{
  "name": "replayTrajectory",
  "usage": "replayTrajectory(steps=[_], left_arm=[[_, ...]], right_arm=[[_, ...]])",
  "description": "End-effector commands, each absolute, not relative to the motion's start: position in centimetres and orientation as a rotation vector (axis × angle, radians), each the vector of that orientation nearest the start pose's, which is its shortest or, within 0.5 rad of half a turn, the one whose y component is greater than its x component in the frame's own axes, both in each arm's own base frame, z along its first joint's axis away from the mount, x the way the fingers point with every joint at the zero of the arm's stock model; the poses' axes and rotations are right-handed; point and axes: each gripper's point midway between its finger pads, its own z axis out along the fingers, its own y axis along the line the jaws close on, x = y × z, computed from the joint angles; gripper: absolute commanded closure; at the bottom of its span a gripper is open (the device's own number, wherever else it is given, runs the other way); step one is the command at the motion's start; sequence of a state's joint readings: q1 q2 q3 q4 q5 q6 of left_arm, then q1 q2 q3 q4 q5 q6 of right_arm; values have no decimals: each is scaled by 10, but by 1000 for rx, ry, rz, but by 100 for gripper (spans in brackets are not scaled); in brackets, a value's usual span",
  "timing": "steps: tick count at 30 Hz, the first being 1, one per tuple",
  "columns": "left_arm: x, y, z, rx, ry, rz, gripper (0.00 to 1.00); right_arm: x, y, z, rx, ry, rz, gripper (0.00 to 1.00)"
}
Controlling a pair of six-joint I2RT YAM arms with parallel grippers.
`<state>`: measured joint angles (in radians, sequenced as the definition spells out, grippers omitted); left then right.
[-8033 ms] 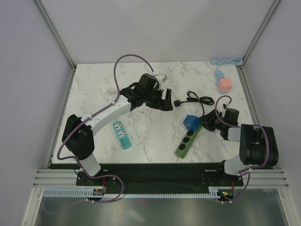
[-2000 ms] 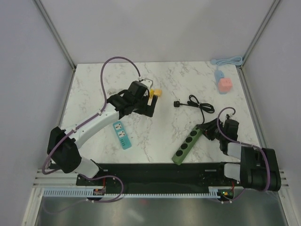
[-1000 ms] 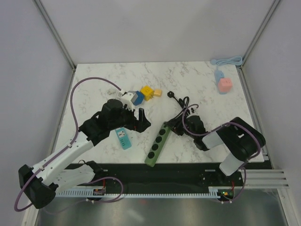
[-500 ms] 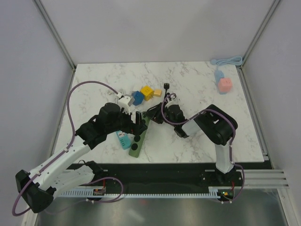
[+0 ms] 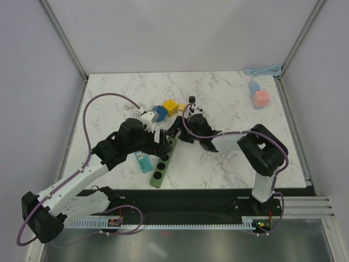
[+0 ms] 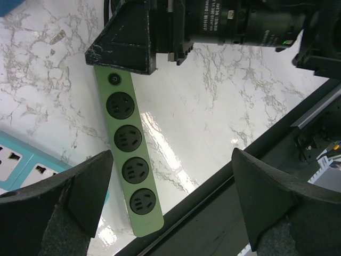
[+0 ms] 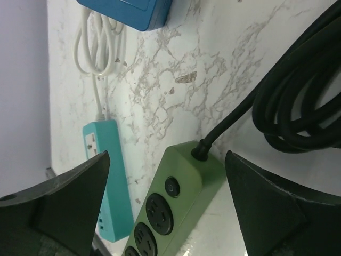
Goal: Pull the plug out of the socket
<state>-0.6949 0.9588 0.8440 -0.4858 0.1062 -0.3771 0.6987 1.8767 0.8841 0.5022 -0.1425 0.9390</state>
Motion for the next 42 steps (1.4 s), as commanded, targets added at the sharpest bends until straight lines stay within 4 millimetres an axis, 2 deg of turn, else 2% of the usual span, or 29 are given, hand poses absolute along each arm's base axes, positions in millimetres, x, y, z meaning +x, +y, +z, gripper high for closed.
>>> replayTrajectory(steps=[1, 2, 3, 5, 6, 7, 8, 10, 14, 15, 16, 17, 18, 19, 21, 22, 23, 24, 25, 26, 27, 28, 29, 30, 31, 32, 34, 37, 42], left_arm=[[216, -227, 208, 403, 2167, -761, 0], [216, -228, 209, 403, 2165, -767, 0], [216, -229, 211, 405, 2159, -774, 0], [216, -230, 209, 409, 2161, -779, 0], [215, -230, 208, 410, 2164, -783, 0], [215, -231, 208, 414, 2161, -790, 0], [215, -232, 208, 416, 2161, -793, 0], [213, -234, 208, 423, 2160, -809, 0], [211, -236, 208, 438, 2155, -834, 0], [210, -237, 208, 440, 2153, -838, 0], [209, -237, 208, 447, 2151, -843, 0], [208, -237, 210, 447, 2145, -849, 0], [208, -237, 210, 451, 2144, -849, 0], [206, -237, 211, 456, 2140, -858, 0], [203, -237, 214, 461, 2129, -871, 0], [202, -237, 215, 465, 2126, -878, 0], [201, -237, 215, 467, 2126, -881, 0], [200, -237, 214, 472, 2127, -884, 0], [199, -238, 214, 481, 2127, -890, 0], [199, -238, 213, 487, 2129, -892, 0], [197, -239, 214, 498, 2130, -902, 0], [197, -240, 213, 503, 2136, -904, 0], [197, -240, 214, 511, 2131, -904, 0], [197, -243, 214, 524, 2136, -912, 0], [196, -244, 216, 532, 2134, -917, 0], [197, -244, 216, 543, 2133, -914, 0], [197, -246, 218, 563, 2136, -918, 0], [198, -248, 218, 587, 2143, -914, 0], [198, -252, 217, 616, 2150, -925, 0]], right_arm=[[331, 324, 57, 49, 2341, 827, 2], [329, 318, 58, 42, 2347, 796, 2], [331, 310, 68, 25, 2326, 765, 2], [325, 292, 64, 24, 2366, 684, 2], [329, 280, 73, 36, 2348, 645, 2], [323, 266, 67, 23, 2387, 575, 2], [327, 251, 69, 46, 2391, 528, 2], [331, 221, 78, 69, 2377, 423, 2], [360, 148, 102, 214, 2316, 237, 2], [372, 118, 108, 284, 2294, 180, 2], [383, 104, 121, 312, 2266, 147, 2], [394, 77, 128, 342, 2240, 62, 2], [400, 63, 129, 353, 2239, 8, 2], [415, 51, 147, 366, 2195, -30, 2], [437, -2, 154, 389, 2172, -247, 2], [452, -13, 171, 399, 2131, -275, 2], [460, -34, 162, 396, 2155, -333, 2], [475, -42, 177, 395, 2125, -325, 2], [482, -49, 178, 385, 2128, -327, 2], [491, -56, 167, 346, 2162, -333, 2], [502, -69, 180, 357, 2130, -346, 2], [507, -74, 179, 343, 2134, -360, 2], [513, -81, 169, 332, 2156, -367, 2], [522, -86, 178, 303, 2141, -382, 2], [525, -93, 176, 299, 2147, -392, 2], [529, -96, 165, 285, 2172, -395, 2], [542, -97, 167, 212, 2181, -347, 2], [552, -95, 138, 141, 2253, -324, 2], [556, -90, 113, 123, 2303, -293, 2]])
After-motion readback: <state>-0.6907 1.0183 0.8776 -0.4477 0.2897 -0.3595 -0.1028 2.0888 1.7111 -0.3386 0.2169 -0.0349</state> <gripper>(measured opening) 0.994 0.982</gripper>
